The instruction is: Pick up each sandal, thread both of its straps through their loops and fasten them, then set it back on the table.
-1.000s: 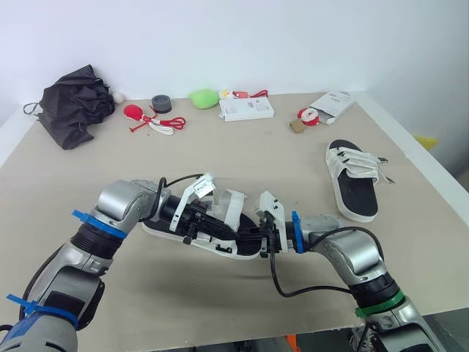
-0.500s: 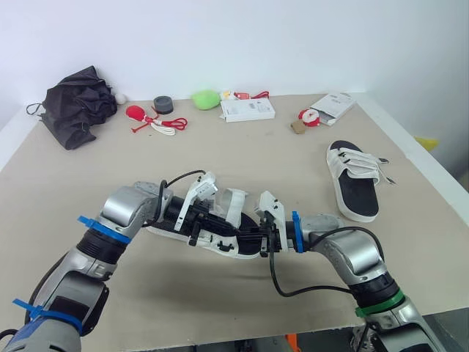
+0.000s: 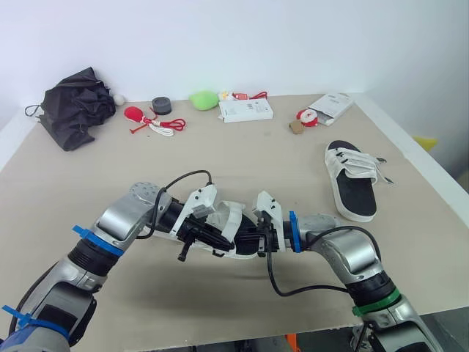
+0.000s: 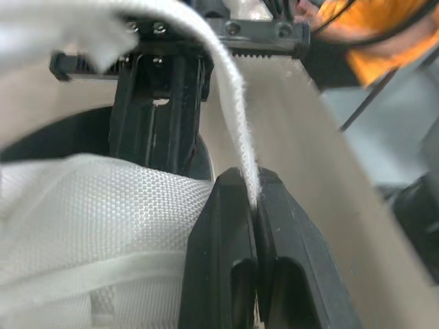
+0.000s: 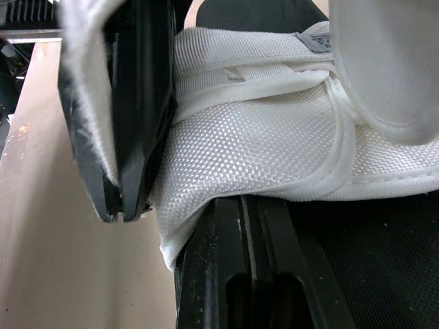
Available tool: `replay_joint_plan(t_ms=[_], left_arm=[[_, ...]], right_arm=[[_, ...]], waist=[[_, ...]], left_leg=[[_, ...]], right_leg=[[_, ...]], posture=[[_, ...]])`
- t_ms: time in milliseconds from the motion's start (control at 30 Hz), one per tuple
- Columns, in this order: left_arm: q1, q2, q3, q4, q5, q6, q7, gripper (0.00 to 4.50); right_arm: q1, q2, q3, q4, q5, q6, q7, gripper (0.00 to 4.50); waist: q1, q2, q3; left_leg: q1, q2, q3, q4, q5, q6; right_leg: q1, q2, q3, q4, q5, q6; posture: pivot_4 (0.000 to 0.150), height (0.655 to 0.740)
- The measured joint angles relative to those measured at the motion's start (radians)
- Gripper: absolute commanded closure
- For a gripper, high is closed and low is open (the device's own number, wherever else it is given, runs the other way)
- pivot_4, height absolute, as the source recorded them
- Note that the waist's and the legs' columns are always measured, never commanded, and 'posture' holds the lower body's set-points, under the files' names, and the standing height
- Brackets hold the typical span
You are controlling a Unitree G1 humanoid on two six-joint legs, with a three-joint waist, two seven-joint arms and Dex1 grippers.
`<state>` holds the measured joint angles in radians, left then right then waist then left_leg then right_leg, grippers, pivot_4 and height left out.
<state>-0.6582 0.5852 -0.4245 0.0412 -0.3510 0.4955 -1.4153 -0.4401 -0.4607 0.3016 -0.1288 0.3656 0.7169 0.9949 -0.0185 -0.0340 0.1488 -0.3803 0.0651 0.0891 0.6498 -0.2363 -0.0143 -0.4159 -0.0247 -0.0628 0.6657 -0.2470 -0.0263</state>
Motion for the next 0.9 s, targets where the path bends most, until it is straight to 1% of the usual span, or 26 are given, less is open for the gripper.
replay_joint_plan(t_ms=[67, 100, 167, 200, 267, 333, 433, 467, 533, 567, 633, 700, 833, 867, 900], left_arm=[[0.004, -0.014, 0.008, 0.015, 0.006, -0.030, 0.004, 2.76], [0.005, -0.019, 0.011, 0.019, 0.008, -0.032, 0.004, 2.20], [0.006, -0.028, 0.026, 0.015, -0.012, 0.003, -0.003, 1.40], [0.006, -0.038, 0.046, 0.007, -0.043, 0.056, -0.002, 1.05], [0.002, -0.044, 0.081, -0.004, -0.097, 0.167, 0.009, 1.05], [-0.012, -0.028, 0.100, -0.018, -0.141, 0.258, 0.013, 1.05], [-0.023, 0.007, 0.113, -0.031, -0.164, 0.298, 0.001, 1.05], [-0.029, 0.044, 0.117, -0.039, -0.172, 0.310, -0.013, 1.05], [-0.031, 0.113, 0.129, -0.052, -0.171, 0.305, -0.039, 1.05], [-0.029, 0.165, 0.138, -0.057, -0.161, 0.272, -0.061, 1.05], [-0.016, 0.231, 0.179, -0.062, -0.153, 0.228, -0.083, 1.05], [0.003, 0.260, 0.224, -0.093, -0.170, 0.221, -0.098, 1.05], [0.086, 0.270, 0.261, -0.217, -0.242, 0.252, -0.099, 1.05], [0.158, 0.292, 0.266, -0.279, -0.242, 0.237, -0.095, 1.05], [0.194, 0.298, 0.264, -0.296, -0.239, 0.228, -0.094, 1.05]], right_arm=[[0.000, -0.001, -0.001, 0.005, -0.003, -0.001, -0.002, 4.50], [0.000, -0.002, -0.001, 0.005, -0.006, -0.001, -0.003, 4.50], [0.000, -0.006, -0.004, 0.006, -0.008, 0.000, -0.003, 4.50], [0.000, -0.006, -0.005, 0.006, -0.009, -0.001, -0.003, 4.50], [0.000, -0.003, -0.006, 0.006, -0.010, -0.002, -0.003, 4.50], [-0.001, 0.000, -0.003, 0.005, -0.008, -0.005, 0.004, 4.50], [-0.003, 0.004, 0.001, 0.004, -0.004, -0.006, 0.010, 4.50], [-0.005, 0.007, 0.004, 0.003, 0.000, -0.006, 0.012, 4.50], [-0.007, 0.008, 0.007, 0.001, 0.004, -0.009, 0.016, 4.50], [-0.008, 0.009, 0.009, 0.000, 0.005, -0.012, 0.021, 4.50], [-0.009, 0.009, 0.011, -0.001, 0.005, -0.014, 0.028, 4.50], [-0.008, 0.008, 0.014, 0.001, 0.006, -0.016, 0.031, 4.50], [-0.013, 0.010, 0.015, 0.007, 0.005, -0.019, 0.031, 4.50], [-0.017, 0.014, 0.016, 0.012, 0.005, -0.020, 0.032, 4.50], [-0.017, 0.014, 0.016, 0.012, 0.005, -0.021, 0.032, 4.50]], waist=[[0.001, 0.000, 0.000], [0.001, 0.000, 0.000], [0.002, 0.000, 0.000], [0.002, 0.000, 0.000], [0.001, -0.002, 0.001], [-0.002, -0.003, 0.003], [-0.004, -0.004, 0.003], [-0.005, -0.005, 0.004], [-0.006, -0.006, 0.004], [-0.006, -0.006, 0.004], [-0.006, -0.006, 0.004], [-0.005, -0.006, 0.005], [-0.009, -0.006, 0.005], [-0.012, -0.006, 0.005], [-0.014, -0.006, 0.005]], left_leg=[[0.005, -0.001, -0.001, 0.000, 0.000, 0.000], [0.007, -0.001, -0.001, 0.000, 0.000, 0.000], [0.007, -0.003, -0.001, 0.001, 0.001, 0.001], [0.006, -0.003, -0.001, 0.001, 0.001, 0.002], [0.005, -0.003, -0.001, 0.002, 0.001, 0.002], [0.004, -0.004, 0.000, 0.001, 0.001, 0.001], [0.003, -0.002, 0.000, -0.002, -0.001, 0.000], [0.003, -0.002, 0.001, -0.005, -0.001, 0.000], [0.003, -0.003, 0.001, -0.010, 0.000, 0.000], [0.003, -0.002, 0.001, -0.012, 0.000, -0.001], [0.003, -0.001, 0.000, -0.014, 0.000, -0.001], [0.002, 0.000, 0.001, -0.014, 0.000, -0.001], [0.003, 0.000, 0.004, -0.014, -0.001, -0.001], [0.003, 0.000, 0.004, -0.014, -0.001, -0.002], [0.004, 0.000, 0.004, -0.014, -0.001, -0.002]], right_leg=[[0.005, -0.001, 0.000, 0.000, 0.000, 0.001], [0.006, -0.002, 0.000, 0.000, 0.000, 0.000], [0.007, -0.003, 0.001, -0.001, -0.001, -0.001], [0.007, -0.003, 0.001, -0.001, 0.000, 0.000], [0.006, -0.003, 0.002, -0.001, 0.000, 0.000], [0.005, -0.003, 0.003, -0.002, 0.002, 0.004], [0.002, 0.001, 0.005, -0.002, 0.000, 0.001], [0.000, 0.002, 0.006, -0.002, 0.000, 0.000], [-0.003, 0.005, 0.008, -0.002, -0.001, -0.002], [-0.004, 0.006, 0.008, -0.002, -0.003, -0.004], [-0.006, 0.007, 0.008, -0.002, -0.004, -0.005], [-0.006, 0.006, 0.008, -0.002, -0.004, -0.006], [-0.006, 0.005, 0.011, -0.002, -0.004, -0.005], [-0.006, 0.005, 0.012, -0.002, -0.004, -0.005], [-0.006, 0.005, 0.012, -0.002, -0.004, -0.005]], posture=[[0.150, 0.7400], [0.150, 0.7400], [0.150, 0.7400], [0.150, 0.7400], [0.150, 0.7400], [0.150, 0.7400], [0.150, 0.7400], [0.150, 0.7400], [0.150, 0.7400], [0.150, 0.7400], [0.150, 0.7400], [0.150, 0.7400], [0.150, 0.7400], [0.150, 0.7400], [0.150, 0.7400]])
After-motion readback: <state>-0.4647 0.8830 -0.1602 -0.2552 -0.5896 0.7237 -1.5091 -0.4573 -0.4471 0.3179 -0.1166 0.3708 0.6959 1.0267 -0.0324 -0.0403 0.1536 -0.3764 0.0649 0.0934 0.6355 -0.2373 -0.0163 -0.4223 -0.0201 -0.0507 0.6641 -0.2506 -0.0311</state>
